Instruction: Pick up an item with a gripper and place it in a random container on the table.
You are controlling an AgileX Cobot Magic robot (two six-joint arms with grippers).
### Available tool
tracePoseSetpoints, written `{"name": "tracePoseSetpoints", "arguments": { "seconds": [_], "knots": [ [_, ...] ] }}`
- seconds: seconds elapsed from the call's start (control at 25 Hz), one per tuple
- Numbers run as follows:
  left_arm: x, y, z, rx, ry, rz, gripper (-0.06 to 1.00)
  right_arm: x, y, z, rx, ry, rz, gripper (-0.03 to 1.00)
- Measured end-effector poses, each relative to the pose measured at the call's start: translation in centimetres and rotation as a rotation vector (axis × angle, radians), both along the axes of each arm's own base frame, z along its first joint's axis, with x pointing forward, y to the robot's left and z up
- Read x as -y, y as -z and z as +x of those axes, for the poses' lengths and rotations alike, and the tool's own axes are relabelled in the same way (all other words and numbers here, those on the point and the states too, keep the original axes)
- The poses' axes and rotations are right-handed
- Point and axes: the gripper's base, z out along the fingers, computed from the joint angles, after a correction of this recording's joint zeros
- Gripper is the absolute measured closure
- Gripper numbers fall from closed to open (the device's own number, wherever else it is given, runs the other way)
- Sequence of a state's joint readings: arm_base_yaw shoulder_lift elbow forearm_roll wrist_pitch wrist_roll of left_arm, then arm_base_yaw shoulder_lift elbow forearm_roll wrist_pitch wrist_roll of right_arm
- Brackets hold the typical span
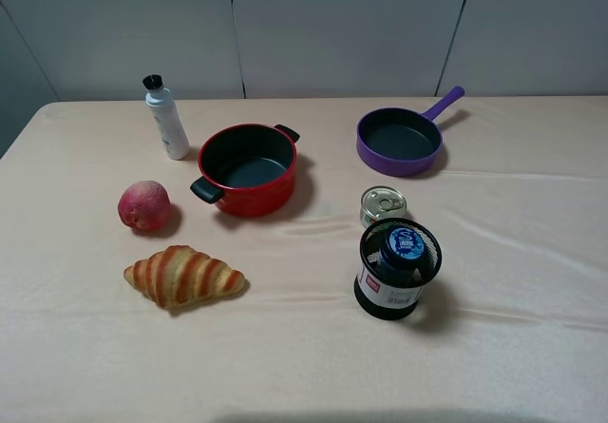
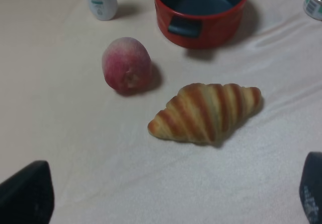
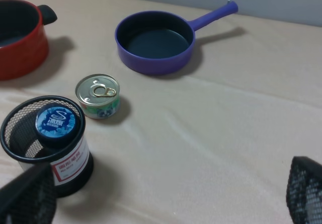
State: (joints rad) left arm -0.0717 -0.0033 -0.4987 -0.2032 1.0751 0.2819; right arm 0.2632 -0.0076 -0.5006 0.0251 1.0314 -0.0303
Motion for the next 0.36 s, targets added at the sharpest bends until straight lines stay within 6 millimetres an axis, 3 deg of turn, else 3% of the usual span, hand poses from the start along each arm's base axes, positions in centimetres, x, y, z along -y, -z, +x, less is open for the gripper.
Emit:
{"name": "tracePoseSetpoints", "arguments": {
  "seconds": [0.36],
  "knots": [
    [0.0, 0.0, 0.0, 0.0, 0.0, 0.0, -0.05, -0.01, 0.0, 0.0, 0.0, -0.001, 0.001, 0.27]
  ]
}}
